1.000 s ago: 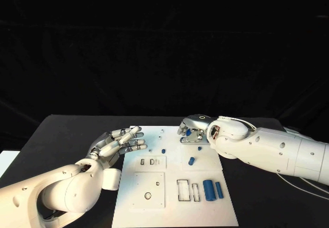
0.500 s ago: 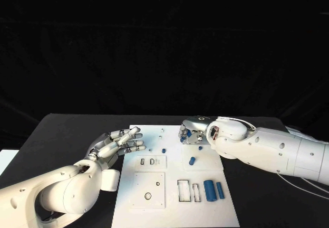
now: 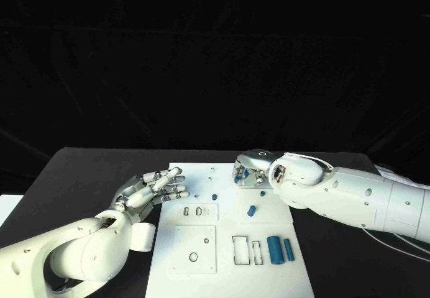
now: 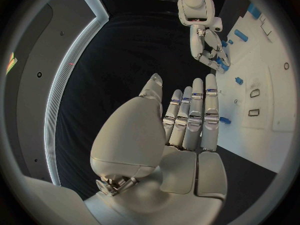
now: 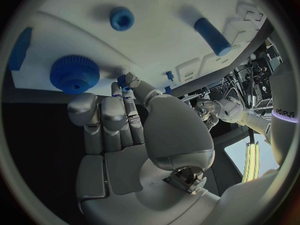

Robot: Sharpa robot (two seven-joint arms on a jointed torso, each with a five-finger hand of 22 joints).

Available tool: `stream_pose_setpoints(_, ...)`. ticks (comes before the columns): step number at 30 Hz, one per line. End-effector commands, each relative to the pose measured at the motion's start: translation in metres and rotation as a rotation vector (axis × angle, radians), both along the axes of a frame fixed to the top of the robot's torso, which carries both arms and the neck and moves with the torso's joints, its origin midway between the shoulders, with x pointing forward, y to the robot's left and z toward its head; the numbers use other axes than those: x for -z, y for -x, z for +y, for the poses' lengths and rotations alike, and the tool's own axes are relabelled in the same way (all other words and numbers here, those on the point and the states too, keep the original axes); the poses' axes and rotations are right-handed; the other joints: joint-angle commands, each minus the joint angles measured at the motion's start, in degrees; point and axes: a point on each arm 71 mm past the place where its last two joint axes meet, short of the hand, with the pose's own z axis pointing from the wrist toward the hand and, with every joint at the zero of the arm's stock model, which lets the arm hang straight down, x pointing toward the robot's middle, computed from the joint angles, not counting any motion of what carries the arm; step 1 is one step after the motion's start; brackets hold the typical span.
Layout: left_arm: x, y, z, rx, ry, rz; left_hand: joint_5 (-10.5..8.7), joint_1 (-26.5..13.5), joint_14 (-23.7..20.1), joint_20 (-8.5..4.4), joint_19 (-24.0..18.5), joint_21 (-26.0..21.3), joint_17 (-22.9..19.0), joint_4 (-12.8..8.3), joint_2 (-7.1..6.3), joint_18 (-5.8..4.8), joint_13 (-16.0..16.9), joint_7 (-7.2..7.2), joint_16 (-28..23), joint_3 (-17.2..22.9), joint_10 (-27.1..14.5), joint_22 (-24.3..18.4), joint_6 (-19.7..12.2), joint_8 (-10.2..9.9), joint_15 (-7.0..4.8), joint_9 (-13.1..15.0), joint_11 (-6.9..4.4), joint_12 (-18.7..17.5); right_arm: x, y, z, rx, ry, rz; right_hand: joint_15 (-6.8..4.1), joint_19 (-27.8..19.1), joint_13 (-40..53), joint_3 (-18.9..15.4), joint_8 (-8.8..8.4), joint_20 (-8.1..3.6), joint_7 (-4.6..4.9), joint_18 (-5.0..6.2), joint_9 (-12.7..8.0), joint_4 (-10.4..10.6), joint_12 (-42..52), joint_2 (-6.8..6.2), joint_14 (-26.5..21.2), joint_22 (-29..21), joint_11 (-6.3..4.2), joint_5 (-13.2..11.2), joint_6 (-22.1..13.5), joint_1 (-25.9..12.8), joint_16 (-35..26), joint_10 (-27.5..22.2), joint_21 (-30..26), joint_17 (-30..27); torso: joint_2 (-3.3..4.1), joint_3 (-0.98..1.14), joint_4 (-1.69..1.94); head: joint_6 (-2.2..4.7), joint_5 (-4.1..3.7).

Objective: Assemble the parts on the task board

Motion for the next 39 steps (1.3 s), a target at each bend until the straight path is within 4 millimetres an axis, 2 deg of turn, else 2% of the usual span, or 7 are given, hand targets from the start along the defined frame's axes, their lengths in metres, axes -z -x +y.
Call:
stream_pose_setpoints(1, -0.001, 0.0, -0.002, 0.019, 0.013, -0.003, -0.11, -0.19, 0.49, -0.13, 0.45, 0.35, 0.09, -0.27, 0.36, 1.07, 0.06, 0.14, 0.23, -0.16, 0.21, 0.07, 0.21, -0.19, 0.06, 0.01, 0.18, 0.15, -0.01, 0.001, 0.003, 0.001, -0.056, -0.086, -0.39, 0.15, 0.12, 1.01, 0.03, 0.02, -0.02, -0.45, 0.62, 0.44, -0.33, 0.63, 1.29, 0.32, -1.52, 0.14, 0.29, 0.74, 0.37, 1.89, 0.56, -0.02, 0.15, -0.1, 0.11, 0.2, 0.0)
stream_pose_setpoints(18, -0.002, 0.001, -0.005, 0.028, 0.016, 0.0, -0.1, -0.13, 0.47, -0.15, 0.55, 0.36, 0.19, -0.41, 0.36, 1.05, 0.03, 0.17, 0.18, -0.21, 0.08, 0.09, 0.11, -0.29, 0.08, -0.01, 0.21, 0.04, -0.016, -0.011, 0.028, 0.022, -0.103, -0.122, -0.06, -0.56, -0.07, 2.73, -0.7, 0.29, 0.31, -0.43, 0.55, 1.43, -1.04, -0.72, 0.84, 0.7, -1.11, 0.1, -0.38, 0.2, 0.38, 0.88, 1.19, -0.45, 0.55, -0.27, 0.43, 1.04, 0.16)
stream_pose_setpoints(20, -0.002, 0.002, -0.005, 0.029, 0.016, 0.0, -0.1, -0.13, 0.47, -0.15, 0.55, 0.36, 0.19, -0.41, 0.36, 1.05, 0.03, 0.17, 0.18, -0.21, 0.08, 0.09, 0.11, -0.29, 0.08, -0.01, 0.21, 0.04, -0.016, -0.013, 0.031, 0.025, -0.103, -0.125, -0.04, -0.59, -0.08, 2.83, -0.74, 0.31, 0.34, -0.44, 0.54, 1.48, -1.05, -0.77, 0.83, 0.74, -1.08, 0.1, -0.43, 0.18, 0.4, 0.8, 1.23, -0.44, 0.61, -0.23, 0.43, 1.1, 0.16)
stream_pose_setpoints(23, -0.002, 0.002, -0.006, 0.031, 0.017, 0.001, -0.1, -0.13, 0.47, -0.15, 0.55, 0.36, 0.19, -0.41, 0.36, 1.05, 0.03, 0.17, 0.18, -0.21, 0.08, 0.09, 0.11, -0.29, 0.08, -0.01, 0.21, 0.04, -0.015, -0.017, 0.035, 0.034, -0.101, -0.13, -0.03, -0.59, -0.08, 2.86, -0.76, 0.32, 0.34, -0.44, 0.54, 1.5, -1.05, -0.79, 0.83, 0.75, -1.07, 0.1, -0.44, 0.18, 0.41, 0.76, 1.24, -0.43, 0.65, -0.23, 0.51, 1.11, 0.21)
stream_pose_setpoints(25, -0.002, 0.002, -0.006, 0.032, 0.017, 0.001, -0.1, -0.13, 0.47, -0.15, 0.55, 0.36, 0.19, -0.41, 0.36, 1.05, 0.03, 0.17, 0.18, -0.21, 0.08, 0.09, 0.11, -0.29, 0.08, -0.01, 0.21, 0.04, -0.015, -0.02, 0.039, 0.039, -0.098, -0.133, 0.01, -0.68, -0.09, 3.04, -0.83, 0.36, 0.39, -0.43, 0.53, 1.63, -1.06, -0.9, 0.8, 0.73, -1.02, 0.1, -0.5, 0.12, 0.44, 0.62, 1.27, -0.43, 0.68, -0.22, 0.42, 1.1, 0.33)
stream_pose_setpoints(39, -0.003, 0.004, -0.007, 0.04, 0.02, 0.002, -0.1, -0.13, 0.45, -0.16, 0.58, 0.35, 0.23, -0.46, 0.37, 1.04, 0.02, 0.18, 0.15, -0.23, 0.04, 0.09, 0.09, -0.32, 0.09, -0.02, 0.22, 0.0, -0.011, -0.027, 0.058, 0.026, -0.083, -0.125, 0.09, -0.94, -0.09, 3.32, -0.96, 0.44, 0.46, -0.36, 0.52, 1.89, -1.04, -1.16, 0.7, 0.5, -0.94, 0.12, -0.59, -0.04, 0.29, 0.38, 1.22, -0.74, 0.86, -0.22, 0.45, 0.9, 0.44)
